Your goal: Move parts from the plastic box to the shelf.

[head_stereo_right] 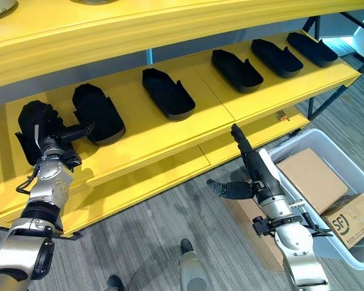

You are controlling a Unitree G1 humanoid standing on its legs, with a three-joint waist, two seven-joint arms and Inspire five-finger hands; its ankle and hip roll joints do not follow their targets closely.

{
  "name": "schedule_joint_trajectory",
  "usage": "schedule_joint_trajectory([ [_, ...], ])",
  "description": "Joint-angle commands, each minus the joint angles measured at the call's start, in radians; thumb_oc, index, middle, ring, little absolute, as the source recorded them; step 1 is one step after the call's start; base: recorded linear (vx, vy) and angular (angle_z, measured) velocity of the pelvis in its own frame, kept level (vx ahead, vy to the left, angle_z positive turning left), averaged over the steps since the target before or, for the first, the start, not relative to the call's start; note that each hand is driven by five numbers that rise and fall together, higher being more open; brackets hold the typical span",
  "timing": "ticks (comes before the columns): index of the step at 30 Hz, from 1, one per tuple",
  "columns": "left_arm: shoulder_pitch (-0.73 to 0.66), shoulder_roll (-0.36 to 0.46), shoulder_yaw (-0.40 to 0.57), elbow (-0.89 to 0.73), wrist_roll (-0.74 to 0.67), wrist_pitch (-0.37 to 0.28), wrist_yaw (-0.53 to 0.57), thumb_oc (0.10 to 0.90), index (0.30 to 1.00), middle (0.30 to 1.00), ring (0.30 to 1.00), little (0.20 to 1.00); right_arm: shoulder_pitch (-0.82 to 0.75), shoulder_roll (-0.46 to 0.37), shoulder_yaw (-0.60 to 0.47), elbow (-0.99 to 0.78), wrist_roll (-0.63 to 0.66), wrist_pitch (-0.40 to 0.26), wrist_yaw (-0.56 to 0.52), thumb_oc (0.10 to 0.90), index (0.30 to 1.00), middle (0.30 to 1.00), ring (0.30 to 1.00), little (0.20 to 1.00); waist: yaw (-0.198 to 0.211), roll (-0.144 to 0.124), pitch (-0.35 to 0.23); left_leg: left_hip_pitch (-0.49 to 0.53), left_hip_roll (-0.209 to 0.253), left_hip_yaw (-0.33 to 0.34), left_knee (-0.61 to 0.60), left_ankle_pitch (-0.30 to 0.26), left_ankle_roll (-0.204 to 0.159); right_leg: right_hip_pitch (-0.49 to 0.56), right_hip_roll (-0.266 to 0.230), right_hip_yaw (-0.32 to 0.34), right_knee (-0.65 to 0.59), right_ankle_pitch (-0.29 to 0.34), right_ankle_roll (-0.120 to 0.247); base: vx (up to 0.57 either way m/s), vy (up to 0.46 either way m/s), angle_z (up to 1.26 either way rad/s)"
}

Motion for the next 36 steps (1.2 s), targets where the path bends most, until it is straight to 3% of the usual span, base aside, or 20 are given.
schedule_joint_trajectory([
  [1,-0.157,0.101,0.028,0.002,-0.001,-0.149,0.014,0.900,1.000,1.000,1.000,1.000,-0.074,-0.046,-0.053,-0.058,0.050,-0.119,-0.040,0.900,1.000,1.000,1.000,1.000,0.011,-0.005,-0.063,-0.091,0.055,-0.089,0.102,-0.015,0.020,0.068,-0.079,-0.033,-0.006,-0.070,0.030,0.02,0.006,-0.05],
  [20,-0.167,0.166,0.087,0.062,-0.085,-0.164,0.004,0.900,1.000,1.000,1.000,1.000,-0.070,-0.057,-0.049,-0.066,0.055,-0.122,-0.033,0.900,1.000,1.000,1.000,1.000,0.021,-0.018,-0.053,-0.115,0.050,-0.095,0.124,-0.029,0.021,0.072,-0.085,-0.038,-0.026,-0.063,0.033,0.00,0.000,0.00],
  [36,-0.165,0.151,0.079,0.134,-0.059,-0.127,-0.010,0.900,1.000,1.000,1.000,1.000,-0.061,-0.069,-0.054,-0.075,0.065,-0.122,-0.028,0.900,1.000,1.000,1.000,1.000,0.021,-0.047,-0.018,-0.175,0.052,-0.109,0.171,-0.041,0.026,0.031,-0.077,-0.032,-0.016,-0.049,0.032,-0.01,0.005,0.00],
])
